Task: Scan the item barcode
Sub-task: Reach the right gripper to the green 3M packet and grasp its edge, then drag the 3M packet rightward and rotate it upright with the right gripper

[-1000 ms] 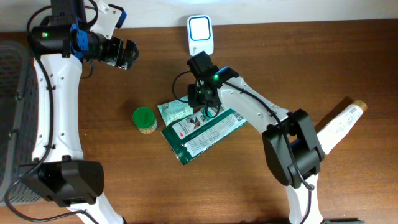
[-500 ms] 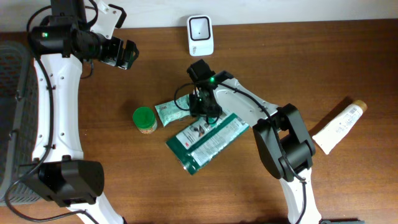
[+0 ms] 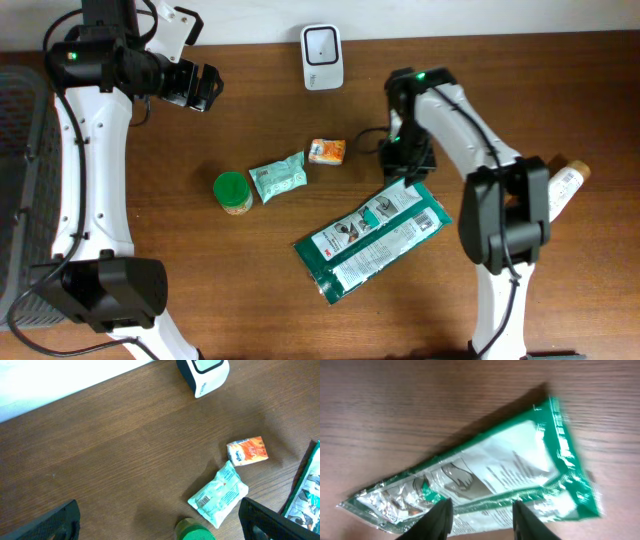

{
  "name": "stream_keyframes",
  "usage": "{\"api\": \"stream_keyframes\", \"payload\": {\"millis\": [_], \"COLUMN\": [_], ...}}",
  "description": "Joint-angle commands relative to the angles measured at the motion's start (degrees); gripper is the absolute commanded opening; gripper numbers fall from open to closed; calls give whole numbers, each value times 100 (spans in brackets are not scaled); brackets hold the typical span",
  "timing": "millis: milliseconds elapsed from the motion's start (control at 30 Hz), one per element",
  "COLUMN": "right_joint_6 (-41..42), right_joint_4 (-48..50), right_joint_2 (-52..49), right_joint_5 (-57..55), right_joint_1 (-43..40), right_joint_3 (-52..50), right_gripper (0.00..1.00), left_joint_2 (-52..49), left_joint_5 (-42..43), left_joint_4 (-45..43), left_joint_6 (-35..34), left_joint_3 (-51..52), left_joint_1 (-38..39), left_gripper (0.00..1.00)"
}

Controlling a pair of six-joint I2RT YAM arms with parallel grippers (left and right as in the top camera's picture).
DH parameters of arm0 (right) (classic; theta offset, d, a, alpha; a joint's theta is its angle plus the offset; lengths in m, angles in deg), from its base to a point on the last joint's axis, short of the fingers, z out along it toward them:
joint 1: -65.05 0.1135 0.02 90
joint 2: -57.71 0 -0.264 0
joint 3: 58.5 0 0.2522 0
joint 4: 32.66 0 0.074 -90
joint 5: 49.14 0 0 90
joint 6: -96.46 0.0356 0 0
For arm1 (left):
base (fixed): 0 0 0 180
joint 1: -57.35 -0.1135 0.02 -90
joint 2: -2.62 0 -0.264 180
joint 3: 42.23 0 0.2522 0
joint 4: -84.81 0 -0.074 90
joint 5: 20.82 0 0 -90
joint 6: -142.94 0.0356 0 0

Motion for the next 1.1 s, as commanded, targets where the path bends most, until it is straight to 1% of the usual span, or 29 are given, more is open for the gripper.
{"api": "stream_keyframes", "payload": {"millis": [0,33,67,133,200,233,267,333,633,767,800,867,967,1067], "right_joint_6": [-157,-157,-157,-66,205,365,514,511,516,509,479,87,-407,-1128], "right_joint_4": [-761,-955,-1047,-1088,-1032,-951,-778,-400,907,1635,1799,2258,2756,3167], "right_joint_2": [564,562,551,546,544,544,544,546,544,535,533,533,533,533], "right_joint_5": [-514,-584,-654,-798,-979,-1082,-1130,-1128,-1010,-905,-883,-614,-540,-540], "right_joint_1": [-278,-337,-367,-398,-396,-396,-385,-321,216,256,256,256,245,240], "right_joint_3": [157,131,72,-192,-544,-713,-890,-1150,-1834,-2216,-2308,-2527,-2693,-2691], "right_gripper": [41,42,45,46,45,41,39,39,39,39,39,39,39,39], "left_joint_2": [-11,-11,-11,-11,-11,-11,-11,-11,-11,-11,-11,-11,-11,-11], "left_joint_5": [2,2,2,2,2,2,2,2,2,2,2,2,2,2], "left_joint_4": [9,9,7,7,7,7,7,9,7,7,9,7,7,9], "left_joint_6": [92,92,92,92,92,92,92,92,92,92,92,92,92,92], "left_joint_3": [-4,-4,-4,-4,-4,-4,-4,-4,-4,-4,-4,-4,-4,-4], "left_joint_1": [-11,-11,-11,-11,-13,-11,-11,-11,-11,-11,-11,-11,-11,-11], "left_gripper": [99,99,99,99,99,99,99,99,99,99,99,99,99,99]}}
